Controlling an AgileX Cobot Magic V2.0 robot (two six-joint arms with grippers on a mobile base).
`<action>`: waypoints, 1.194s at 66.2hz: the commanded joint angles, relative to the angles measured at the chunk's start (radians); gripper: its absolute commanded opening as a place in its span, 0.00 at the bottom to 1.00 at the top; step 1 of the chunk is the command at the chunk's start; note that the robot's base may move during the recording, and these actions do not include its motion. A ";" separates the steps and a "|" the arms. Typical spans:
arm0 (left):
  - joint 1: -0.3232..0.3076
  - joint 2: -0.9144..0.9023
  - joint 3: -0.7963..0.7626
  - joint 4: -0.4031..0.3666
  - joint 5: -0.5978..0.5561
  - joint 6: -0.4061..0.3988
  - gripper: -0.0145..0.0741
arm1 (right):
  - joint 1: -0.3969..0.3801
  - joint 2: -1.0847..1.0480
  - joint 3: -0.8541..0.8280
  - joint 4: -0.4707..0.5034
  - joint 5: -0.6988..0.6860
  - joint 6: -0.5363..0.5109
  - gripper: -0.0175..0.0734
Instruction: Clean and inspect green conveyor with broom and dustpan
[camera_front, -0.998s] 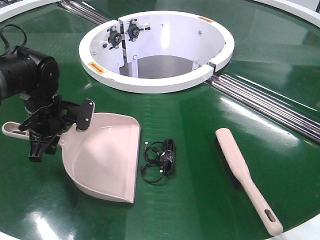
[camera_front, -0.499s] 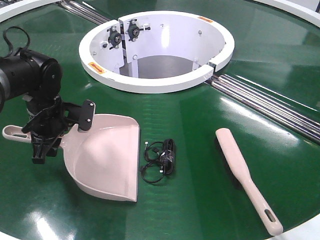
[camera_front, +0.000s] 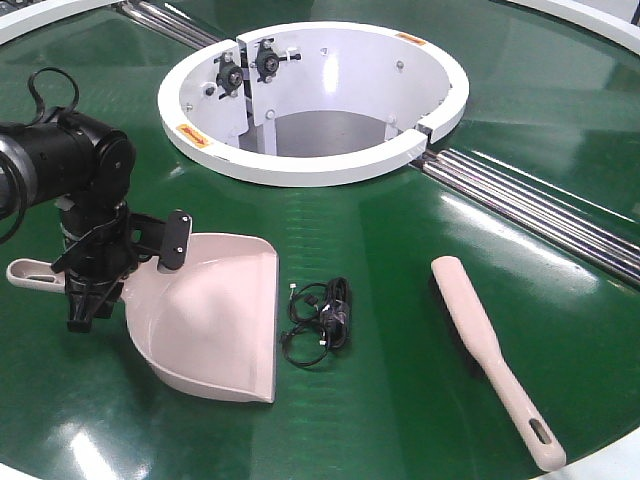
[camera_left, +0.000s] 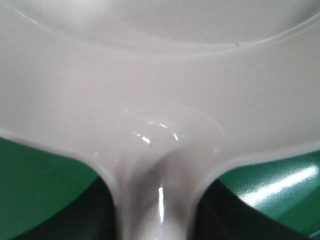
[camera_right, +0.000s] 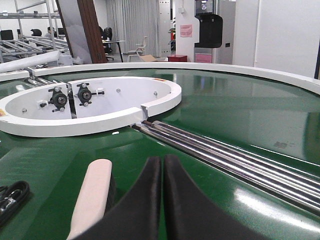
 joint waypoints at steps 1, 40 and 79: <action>-0.005 -0.046 -0.029 0.024 0.014 -0.021 0.15 | -0.002 -0.011 0.004 -0.004 -0.077 0.000 0.18; -0.005 -0.051 -0.029 -0.004 0.019 -0.021 0.16 | -0.002 -0.011 0.004 -0.004 -0.077 0.000 0.18; -0.005 -0.050 -0.029 -0.003 0.019 -0.021 0.16 | -0.002 -0.010 0.003 -0.004 -0.078 0.000 0.18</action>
